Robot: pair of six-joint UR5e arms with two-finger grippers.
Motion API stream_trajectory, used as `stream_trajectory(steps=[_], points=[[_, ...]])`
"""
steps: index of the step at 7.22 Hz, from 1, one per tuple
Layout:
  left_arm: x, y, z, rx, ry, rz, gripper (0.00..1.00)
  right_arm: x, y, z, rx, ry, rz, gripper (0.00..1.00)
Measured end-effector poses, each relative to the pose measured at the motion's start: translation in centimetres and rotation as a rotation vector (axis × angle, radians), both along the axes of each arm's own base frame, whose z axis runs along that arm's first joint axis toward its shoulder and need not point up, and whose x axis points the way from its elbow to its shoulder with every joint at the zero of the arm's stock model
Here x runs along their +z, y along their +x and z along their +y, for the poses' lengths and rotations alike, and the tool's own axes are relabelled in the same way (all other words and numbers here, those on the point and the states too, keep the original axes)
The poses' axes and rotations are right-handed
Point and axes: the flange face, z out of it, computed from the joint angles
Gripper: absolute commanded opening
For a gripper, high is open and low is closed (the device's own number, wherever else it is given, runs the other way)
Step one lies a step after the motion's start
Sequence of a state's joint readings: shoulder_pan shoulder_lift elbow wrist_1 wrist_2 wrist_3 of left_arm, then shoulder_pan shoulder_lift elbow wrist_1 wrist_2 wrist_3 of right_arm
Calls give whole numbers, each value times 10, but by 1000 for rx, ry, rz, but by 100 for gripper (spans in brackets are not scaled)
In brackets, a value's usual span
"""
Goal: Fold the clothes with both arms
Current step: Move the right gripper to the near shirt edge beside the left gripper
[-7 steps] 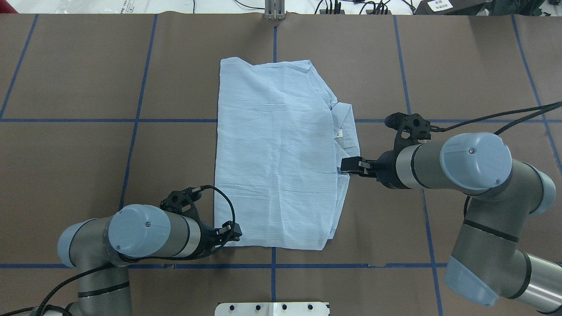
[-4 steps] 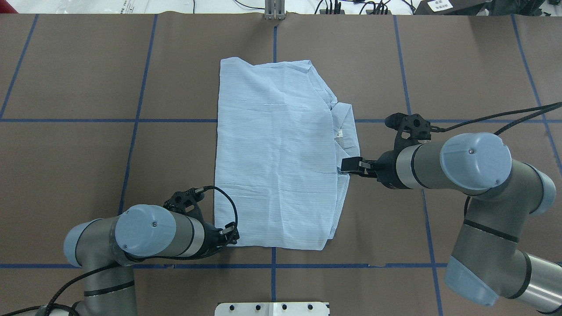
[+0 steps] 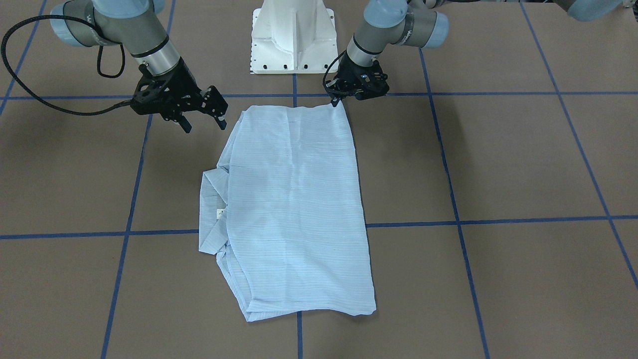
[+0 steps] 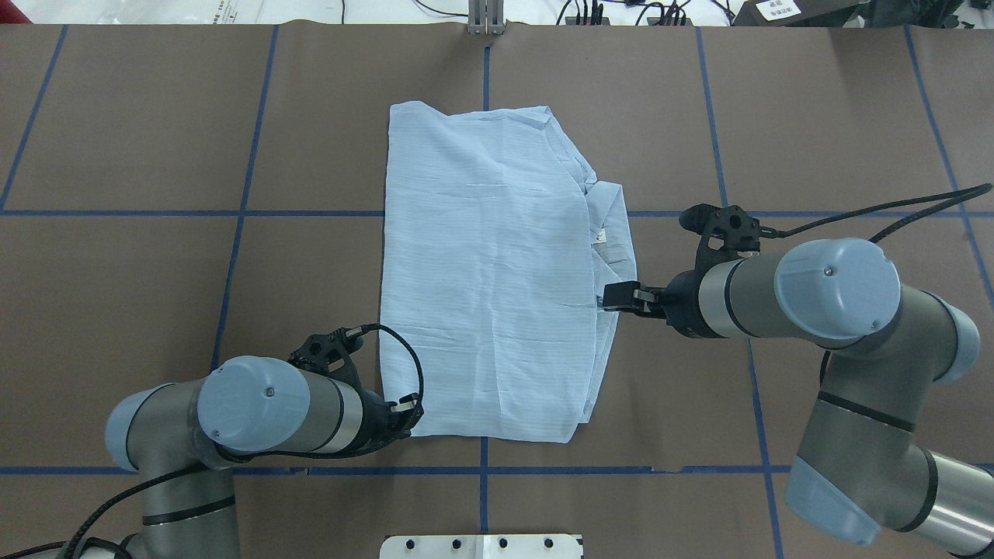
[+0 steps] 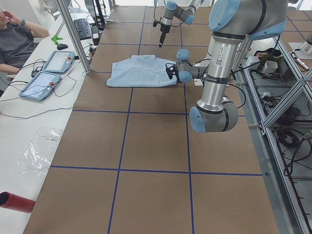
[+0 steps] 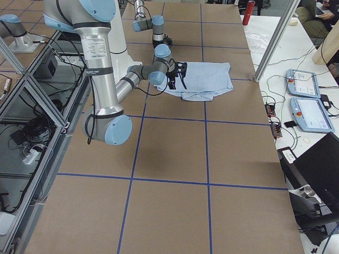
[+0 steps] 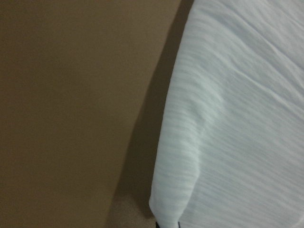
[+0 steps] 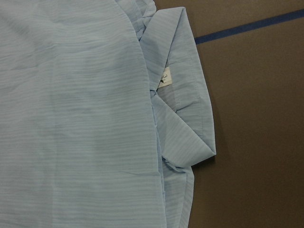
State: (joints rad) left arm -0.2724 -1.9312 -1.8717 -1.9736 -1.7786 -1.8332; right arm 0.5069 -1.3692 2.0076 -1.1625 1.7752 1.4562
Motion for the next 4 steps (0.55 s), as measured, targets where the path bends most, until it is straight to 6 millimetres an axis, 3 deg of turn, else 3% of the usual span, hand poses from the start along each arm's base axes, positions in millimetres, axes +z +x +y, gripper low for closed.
stream_trajectory(steps=[2,4], points=[[-9,-4,-5,-10,4,14,0,-11,-33,26,20,-102,0,100],[-16,-4,-7,-13,7,27,0,-45,-83,50,65,-199,91,100]])
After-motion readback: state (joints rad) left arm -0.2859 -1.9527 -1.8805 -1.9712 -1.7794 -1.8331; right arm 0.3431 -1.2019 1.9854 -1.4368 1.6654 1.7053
